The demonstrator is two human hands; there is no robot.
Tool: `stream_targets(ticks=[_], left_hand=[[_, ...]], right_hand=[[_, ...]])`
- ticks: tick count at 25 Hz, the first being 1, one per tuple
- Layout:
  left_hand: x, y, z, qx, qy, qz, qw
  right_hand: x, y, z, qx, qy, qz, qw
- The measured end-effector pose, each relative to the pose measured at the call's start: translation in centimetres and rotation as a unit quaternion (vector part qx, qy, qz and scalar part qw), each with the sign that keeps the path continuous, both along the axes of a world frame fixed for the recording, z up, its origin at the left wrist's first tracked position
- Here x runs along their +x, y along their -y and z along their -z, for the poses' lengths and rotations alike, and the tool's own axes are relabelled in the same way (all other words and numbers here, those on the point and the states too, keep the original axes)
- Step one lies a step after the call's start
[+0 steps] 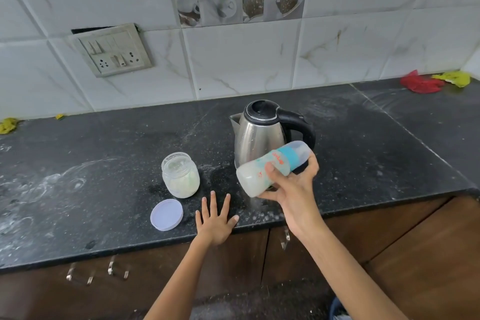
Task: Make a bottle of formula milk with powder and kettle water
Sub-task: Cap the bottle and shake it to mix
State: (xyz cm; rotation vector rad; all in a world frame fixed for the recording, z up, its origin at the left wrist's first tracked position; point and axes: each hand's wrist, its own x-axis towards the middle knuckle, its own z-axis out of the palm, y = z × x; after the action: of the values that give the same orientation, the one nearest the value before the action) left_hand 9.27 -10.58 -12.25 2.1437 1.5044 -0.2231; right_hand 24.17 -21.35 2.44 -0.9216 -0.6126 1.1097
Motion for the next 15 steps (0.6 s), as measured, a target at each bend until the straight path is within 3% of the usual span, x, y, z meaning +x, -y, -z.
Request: stream_targets(ticks=[4,8,12,15], left_hand=[[-0.6,0.2,-0.3,0.003,0.054,-0.046,0.997],[0.1,0.5,-1.0,0.001,0.015,-0.004,1.0],[-0.6,0.5,-0.6,0.004,0.059,-0.044,0.997],[-0.2,0.3,-0.7,0.001,0.018,-0.005,1.0]], right_hand=[[-1.7,0.7,0.4,0.004,0.075,-0.117,0.99],[1.2,-1.0,-1.2,0.01,0.022,-0.003,1.0],[-1.0,0.7,0.2,0.0,0.085,-0.113,0.99],[0.8,-0.2,-0.2,0.01,0.012,0.009,1.0]])
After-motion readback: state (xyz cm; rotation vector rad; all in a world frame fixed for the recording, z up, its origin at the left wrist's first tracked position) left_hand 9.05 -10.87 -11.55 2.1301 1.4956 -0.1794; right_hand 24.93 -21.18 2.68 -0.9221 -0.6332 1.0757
